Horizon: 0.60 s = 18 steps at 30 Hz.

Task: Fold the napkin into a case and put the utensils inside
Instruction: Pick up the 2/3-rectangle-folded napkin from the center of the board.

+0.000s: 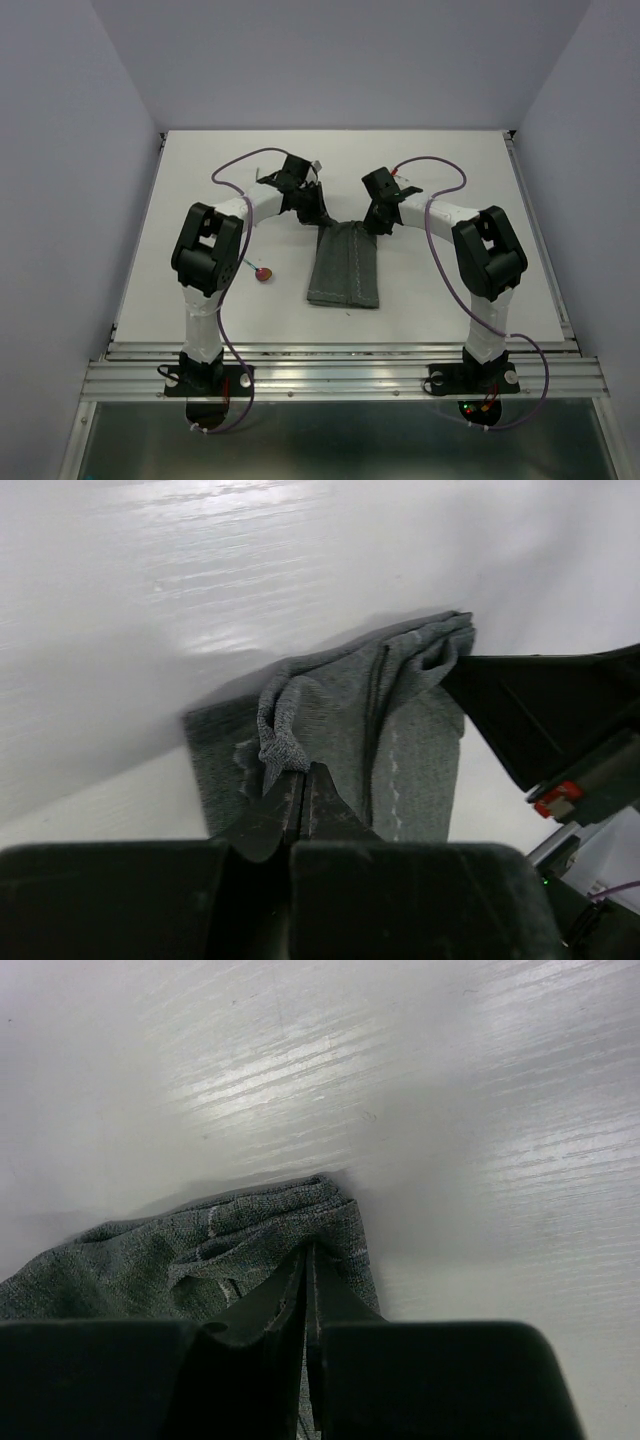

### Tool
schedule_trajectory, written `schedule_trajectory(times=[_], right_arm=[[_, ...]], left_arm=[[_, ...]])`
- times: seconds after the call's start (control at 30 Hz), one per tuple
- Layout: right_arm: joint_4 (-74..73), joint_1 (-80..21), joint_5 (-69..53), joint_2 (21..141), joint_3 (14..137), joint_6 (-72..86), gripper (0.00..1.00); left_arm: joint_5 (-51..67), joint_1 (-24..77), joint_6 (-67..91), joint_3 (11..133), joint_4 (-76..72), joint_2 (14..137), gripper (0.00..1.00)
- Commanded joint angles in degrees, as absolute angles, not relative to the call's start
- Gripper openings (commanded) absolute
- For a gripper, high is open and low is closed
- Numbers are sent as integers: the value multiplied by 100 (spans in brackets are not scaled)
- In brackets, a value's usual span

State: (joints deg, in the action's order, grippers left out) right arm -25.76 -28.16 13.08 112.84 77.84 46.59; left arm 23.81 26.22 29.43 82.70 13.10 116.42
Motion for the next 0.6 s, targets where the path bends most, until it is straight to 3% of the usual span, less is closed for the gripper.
schedule_trajectory(times=[0.0, 0.4, 0.43, 0.47, 0.53, 0.57], right_arm=[[-2830, -2813, 1512, 11215, 7682, 4764, 8], [-2830, -2813, 1450, 11197, 7620, 4781, 8], [-2830, -2813, 1459, 11189, 7611, 4764, 8], [-2821, -2813, 1459, 11180, 7603, 4746, 8], [-2813, -2813, 1459, 11171, 7594, 4737, 8], [-2821, -2813, 1450, 11171, 7594, 4737, 8]], left_arm=[[2566, 2786, 3146, 8631, 1266, 11224, 0], [2172, 2936, 3200, 8710, 1406, 11312, 0], [1971, 2927, 3164, 8710, 1502, 11294, 4], [1864, 2927, 3112, 8710, 1555, 11277, 17], [1488, 2927, 3068, 8657, 1652, 11198, 31], [1372, 2927, 3059, 8622, 1678, 11162, 50]])
